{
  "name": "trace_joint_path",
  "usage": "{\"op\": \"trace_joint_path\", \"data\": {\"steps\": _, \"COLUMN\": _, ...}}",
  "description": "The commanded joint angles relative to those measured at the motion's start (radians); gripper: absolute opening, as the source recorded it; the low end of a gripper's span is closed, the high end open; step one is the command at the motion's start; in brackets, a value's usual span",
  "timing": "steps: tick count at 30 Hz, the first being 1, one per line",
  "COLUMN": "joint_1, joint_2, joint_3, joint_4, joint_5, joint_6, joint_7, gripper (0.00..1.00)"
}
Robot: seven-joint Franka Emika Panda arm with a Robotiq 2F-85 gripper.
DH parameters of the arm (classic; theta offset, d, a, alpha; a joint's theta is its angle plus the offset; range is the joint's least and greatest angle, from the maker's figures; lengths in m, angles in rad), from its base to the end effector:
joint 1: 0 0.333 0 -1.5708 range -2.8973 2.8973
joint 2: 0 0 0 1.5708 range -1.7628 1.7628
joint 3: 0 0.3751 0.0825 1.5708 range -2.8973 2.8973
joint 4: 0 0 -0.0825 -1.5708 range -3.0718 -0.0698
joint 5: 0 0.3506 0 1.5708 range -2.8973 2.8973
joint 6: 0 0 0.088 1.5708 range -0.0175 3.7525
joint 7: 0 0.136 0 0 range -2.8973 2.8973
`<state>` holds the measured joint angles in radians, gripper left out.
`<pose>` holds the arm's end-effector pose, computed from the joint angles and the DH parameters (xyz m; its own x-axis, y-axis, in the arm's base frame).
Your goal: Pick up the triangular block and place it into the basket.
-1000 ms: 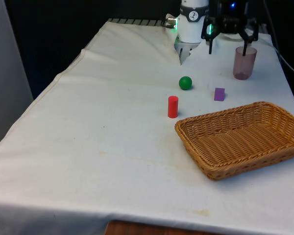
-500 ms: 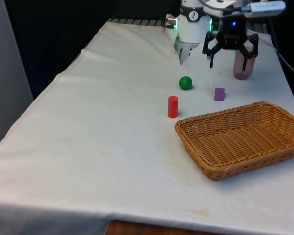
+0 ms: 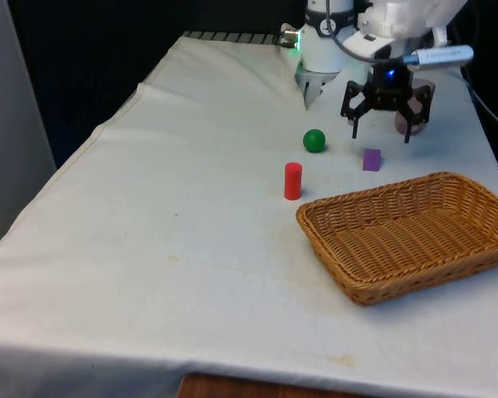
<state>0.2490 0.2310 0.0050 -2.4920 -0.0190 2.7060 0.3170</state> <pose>0.4546 0.1185 0.2550 0.9988 -0.0459 -0.0141 -0.0457 -0.9989 0.0116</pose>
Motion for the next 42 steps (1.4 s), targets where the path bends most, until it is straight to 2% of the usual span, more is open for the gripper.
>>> {"op": "trace_joint_path", "data": {"steps": 1, "joint_1": 0.01, "joint_2": 0.006, "joint_3": -0.016, "joint_4": -0.006, "joint_5": -0.03, "joint_6": 0.02, "joint_7": 0.024, "gripper": 1.0}}
{"op": "trace_joint_path", "data": {"steps": 2, "joint_1": 0.0, "joint_2": 0.006, "joint_3": -0.001, "joint_4": 0.0, "joint_5": -0.002, "joint_6": 0.005, "joint_7": 0.0, "gripper": 1.0}}
{"op": "trace_joint_path", "data": {"steps": 3, "joint_1": 0.01, "joint_2": 0.011, "joint_3": -0.018, "joint_4": -0.006, "joint_5": -0.034, "joint_6": 0.024, "joint_7": 0.025, "gripper": 1.0}}
{"op": "trace_joint_path", "data": {"steps": 11, "joint_1": 0.011, "joint_2": 0.051, "joint_3": -0.039, "joint_4": -0.002, "joint_5": -0.06, "joint_6": 0.053, "joint_7": 0.034, "gripper": 1.0}}
{"op": "trace_joint_path", "data": {"steps": 12, "joint_1": 0.0, "joint_2": 0.05, "joint_3": -0.021, "joint_4": -0.001, "joint_5": -0.033, "joint_6": 0.042, "joint_7": 0.012, "gripper": 1.0}}
{"op": "trace_joint_path", "data": {"steps": 13, "joint_1": 0.011, "joint_2": 0.055, "joint_3": -0.041, "joint_4": -0.002, "joint_5": -0.062, "joint_6": 0.056, "joint_7": 0.034, "gripper": 1.0}}
{"op": "trace_joint_path", "data": {"steps": 17, "joint_1": 0.013, "joint_2": 0.067, "joint_3": -0.054, "joint_4": 0.0, "joint_5": -0.076, "joint_6": 0.061, "joint_7": 0.036, "gripper": 0.99}}
{"op": "trace_joint_path", "data": {"steps": 21, "joint_1": 0.014, "joint_2": 0.071, "joint_3": -0.06, "joint_4": 0.0, "joint_5": -0.08, "joint_6": 0.062, "joint_7": 0.037, "gripper": 0.8}}
{"op": "trace_joint_path", "data": {"steps": 22, "joint_1": 0.0, "joint_2": 0.067, "joint_3": -0.04, "joint_4": 0.001, "joint_5": -0.052, "joint_6": 0.047, "joint_7": 0.013, "gripper": 0.75}}
{"op": "trace_joint_path", "data": {"steps": 23, "joint_1": 0.014, "joint_2": 0.073, "joint_3": -0.061, "joint_4": 0.001, "joint_5": -0.082, "joint_6": 0.062, "joint_7": 0.037, "gripper": 0.7}}
{"op": "trace_joint_path", "data": {"steps": 30, "joint_1": 0.014, "joint_2": 0.075, "joint_3": -0.063, "joint_4": 0.001, "joint_5": -0.086, "joint_6": 0.063, "joint_7": 0.039, "gripper": 0.33}}
{"op": "trace_joint_path", "data": {"steps": 32, "joint_1": 0.014, "joint_2": 0.075, "joint_3": -0.064, "joint_4": 0.001, "joint_5": -0.087, "joint_6": 0.063, "joint_7": 0.039, "gripper": 0.33}}
{"op": "trace_joint_path", "data": {"steps": 33, "joint_1": 0.0, "joint_2": 0.071, "joint_3": -0.044, "joint_4": 0.001, "joint_5": -0.059, "joint_6": 0.048, "joint_7": 0.015, "gripper": 0.33}}
{"op": "trace_joint_path", "data": {"steps": 34, "joint_1": 0.014, "joint_2": 0.075, "joint_3": -0.064, "joint_4": 0.001, "joint_5": -0.087, "joint_6": 0.063, "joint_7": 0.039, "gripper": 0.33}}
{"op": "trace_joint_path", "data": {"steps": 40, "joint_1": 0.004, "joint_2": 0.023, "joint_3": -0.053, "joint_4": -0.002, "joint_5": -0.068, "joint_6": 0.02, "joint_7": 0.022, "gripper": 0.33}}
{"op": "trace_joint_path", "data": {"steps": 41, "joint_1": 0.0, "joint_2": 0.048, "joint_3": -0.047, "joint_4": 0.003, "joint_5": -0.059, "joint_6": 0.04, "joint_7": 0.015, "gripper": 0.33}}
{"op": "trace_joint_path", "data": {"steps": 42, "joint_1": 0.004, "joint_2": 0.023, "joint_3": -0.053, "joint_4": -0.002, "joint_5": -0.068, "joint_6": 0.02, "joint_7": 0.022, "gripper": 0.33}}
